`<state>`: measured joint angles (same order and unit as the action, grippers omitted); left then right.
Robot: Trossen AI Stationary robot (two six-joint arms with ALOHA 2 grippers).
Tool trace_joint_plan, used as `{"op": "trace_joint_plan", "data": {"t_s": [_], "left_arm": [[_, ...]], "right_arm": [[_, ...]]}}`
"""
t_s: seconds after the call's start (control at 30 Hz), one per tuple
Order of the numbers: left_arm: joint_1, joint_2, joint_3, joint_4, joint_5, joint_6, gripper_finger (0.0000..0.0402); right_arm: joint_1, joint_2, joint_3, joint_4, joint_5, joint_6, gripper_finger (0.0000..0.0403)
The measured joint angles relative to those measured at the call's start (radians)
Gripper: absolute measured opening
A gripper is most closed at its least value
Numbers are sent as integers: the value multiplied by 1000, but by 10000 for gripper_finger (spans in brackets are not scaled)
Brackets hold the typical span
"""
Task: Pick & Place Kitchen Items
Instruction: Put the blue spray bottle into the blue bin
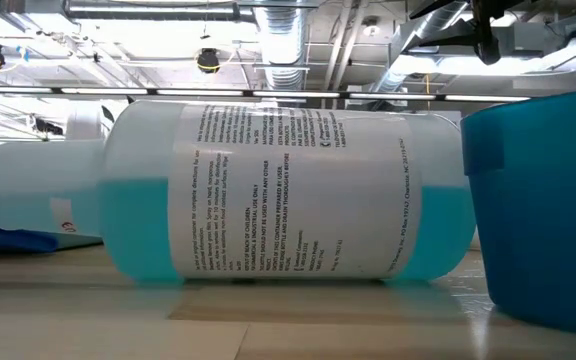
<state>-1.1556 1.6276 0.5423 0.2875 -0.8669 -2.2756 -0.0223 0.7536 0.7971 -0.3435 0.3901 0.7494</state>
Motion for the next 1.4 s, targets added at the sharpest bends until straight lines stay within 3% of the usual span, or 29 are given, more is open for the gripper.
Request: {"op": "trace_joint_plan", "data": {"t_s": [0.27,0.53,0.83,1.17,1.4], "left_arm": [[-6,0,1,61,-60,-19,215],[35,0,1,49,-33,-19,188],[28,0,1,53,0,-10,179],[24,0,1,97,-26,-10,174],[24,0,1,77,54,13,170]], "right_arm": [[0,4,0,0,0,1,195],[3,37,0,0,-1,12,195],[10,85,0,22,-51,22,195],[10,57,0,53,-53,11,195],[8,43,0,53,-52,2,195]]}}
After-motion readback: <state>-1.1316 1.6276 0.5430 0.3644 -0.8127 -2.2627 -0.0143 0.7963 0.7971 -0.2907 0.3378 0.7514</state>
